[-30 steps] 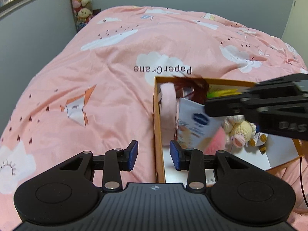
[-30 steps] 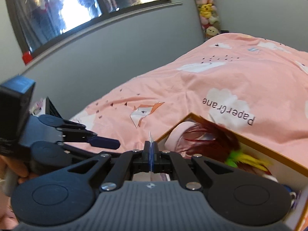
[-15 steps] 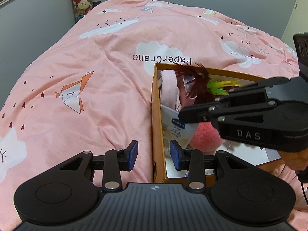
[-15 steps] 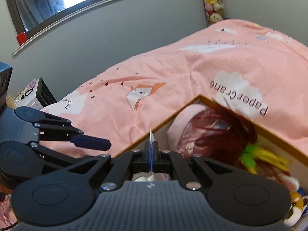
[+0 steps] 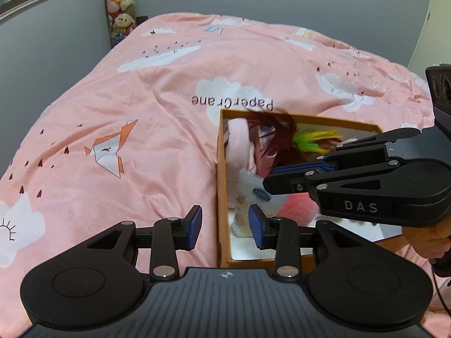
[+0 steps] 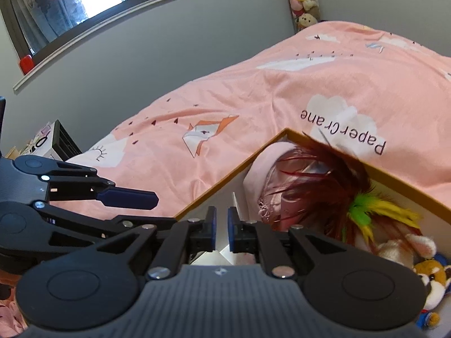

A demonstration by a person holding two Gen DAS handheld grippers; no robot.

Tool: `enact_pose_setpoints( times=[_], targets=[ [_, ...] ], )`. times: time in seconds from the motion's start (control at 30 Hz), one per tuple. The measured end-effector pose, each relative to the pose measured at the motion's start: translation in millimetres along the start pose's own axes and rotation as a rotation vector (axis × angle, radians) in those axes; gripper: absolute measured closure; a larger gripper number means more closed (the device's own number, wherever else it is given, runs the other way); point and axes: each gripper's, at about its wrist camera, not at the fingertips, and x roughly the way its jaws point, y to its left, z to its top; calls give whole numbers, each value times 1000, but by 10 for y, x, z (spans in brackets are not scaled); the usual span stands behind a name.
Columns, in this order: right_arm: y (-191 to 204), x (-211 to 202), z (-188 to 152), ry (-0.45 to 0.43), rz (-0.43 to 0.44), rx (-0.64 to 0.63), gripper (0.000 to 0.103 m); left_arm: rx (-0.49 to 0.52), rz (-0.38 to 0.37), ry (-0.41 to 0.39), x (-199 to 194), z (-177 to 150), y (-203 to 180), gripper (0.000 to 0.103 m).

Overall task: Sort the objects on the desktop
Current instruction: 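Lower the white lotion tube into the box with the right gripper, then move both grippers beside the box toward the dark grey glasses case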

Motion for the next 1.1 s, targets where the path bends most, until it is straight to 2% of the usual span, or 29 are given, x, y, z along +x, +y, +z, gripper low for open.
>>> enact_pose_setpoints(
  times=[0.1, 0.17, 0.3, 0.5, 0.63, 0.9, 1.1],
  targets=[
    [45, -210, -24, -32, -19, -14, 87, -8, -17, -50, -171, -18, -40, 61],
    [83, -386, -58, -55, -26, -19, 78, -7, -25, -76, -282, -45, -74, 61],
    [148, -742, -198, -89, -15, -8, 73, 5, -36, -111, -479, -146, -177, 60],
    [246, -1128, -553, -98, -7, 45, 66, 112, 6, -115, -633, -418, -407, 59],
    [250, -1154, -818, -38, -26, 115, 62, 181, 15, -64, -639, -647, -519, 59],
    [163, -835, -1270, 149, -80, 222, 58, 330, 82, 82, -478, -1102, -736, 54],
    [15, -719, -1435, 207, -110, 286, 57, 528, 156, 107, -364, -1357, -957, 54]
  ],
)
